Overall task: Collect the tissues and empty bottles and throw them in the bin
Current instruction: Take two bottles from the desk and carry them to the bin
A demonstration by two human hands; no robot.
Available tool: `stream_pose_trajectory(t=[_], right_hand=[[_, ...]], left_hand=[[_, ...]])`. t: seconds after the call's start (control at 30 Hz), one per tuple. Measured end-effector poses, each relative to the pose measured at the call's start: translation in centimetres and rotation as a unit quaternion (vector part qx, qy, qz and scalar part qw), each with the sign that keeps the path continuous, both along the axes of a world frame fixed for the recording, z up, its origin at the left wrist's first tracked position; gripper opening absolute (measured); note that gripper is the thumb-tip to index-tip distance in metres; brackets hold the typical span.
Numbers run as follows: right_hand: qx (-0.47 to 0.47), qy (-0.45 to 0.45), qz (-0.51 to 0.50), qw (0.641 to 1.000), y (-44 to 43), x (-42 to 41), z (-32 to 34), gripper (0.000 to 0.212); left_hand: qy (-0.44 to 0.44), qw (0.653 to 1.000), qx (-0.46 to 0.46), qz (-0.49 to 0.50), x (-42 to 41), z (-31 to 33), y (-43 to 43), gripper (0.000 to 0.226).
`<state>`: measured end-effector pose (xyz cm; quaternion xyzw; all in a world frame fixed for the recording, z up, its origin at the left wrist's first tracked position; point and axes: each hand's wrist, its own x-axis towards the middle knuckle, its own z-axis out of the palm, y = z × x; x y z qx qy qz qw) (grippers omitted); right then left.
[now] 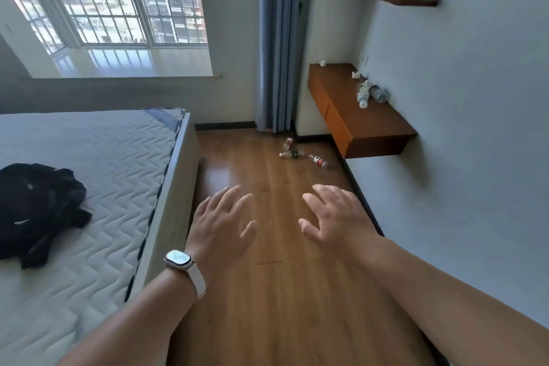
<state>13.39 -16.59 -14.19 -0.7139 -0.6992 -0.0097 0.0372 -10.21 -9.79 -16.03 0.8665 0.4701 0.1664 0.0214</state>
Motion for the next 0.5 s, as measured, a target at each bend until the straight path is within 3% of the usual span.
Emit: stream_pose_trajectory(t=[0.23, 0.5], right_hand=[[0.006, -0.015, -0.060, 0.998, 8.4, -4.2, 1.8, 0.069], [0.007, -0.030, -0.109, 0.994, 13.8, -3.4, 3.5, 0.061]], left_hand=[[0.004, 0.998, 0.028, -0.055, -4.4, 1.8, 11.7, 0.054], [-0.031, 0.992, 0.029, -0.119, -2.0, 1.3, 19.4, 0.050]])
